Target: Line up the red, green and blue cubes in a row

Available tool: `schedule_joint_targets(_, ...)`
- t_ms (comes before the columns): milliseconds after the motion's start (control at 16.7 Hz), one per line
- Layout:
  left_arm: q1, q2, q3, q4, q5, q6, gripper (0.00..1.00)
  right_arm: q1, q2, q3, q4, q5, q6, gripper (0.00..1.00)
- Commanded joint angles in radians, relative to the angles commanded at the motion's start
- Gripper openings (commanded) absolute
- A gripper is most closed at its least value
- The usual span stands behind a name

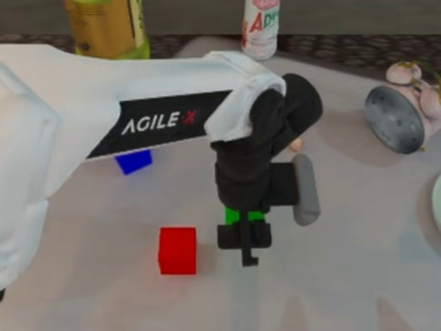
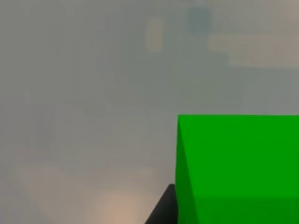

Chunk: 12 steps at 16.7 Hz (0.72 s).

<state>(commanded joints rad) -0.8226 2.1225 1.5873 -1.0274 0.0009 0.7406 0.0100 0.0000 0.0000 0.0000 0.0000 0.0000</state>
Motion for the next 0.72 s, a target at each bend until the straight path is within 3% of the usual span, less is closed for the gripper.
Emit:
schedule_joint_targets(240,-0.004,0.05,-0.071,0.121,0.0,0.002,0.0,0.0,0.0,0.0,0.0,0.0,0.0,1.0)
schedule_joint_targets(480,-0.005,0.056,-0.078,0.131,-0.001,0.002,0.0,0.0,0.0,0.0,0.0,0.0,0.0,1.0)
schedule_joint_targets(720,-0.005,0.056,-0.078,0.131,-0.001,0.002,0.3,0.0,0.0,0.0,0.0,0.0,0.0,1.0)
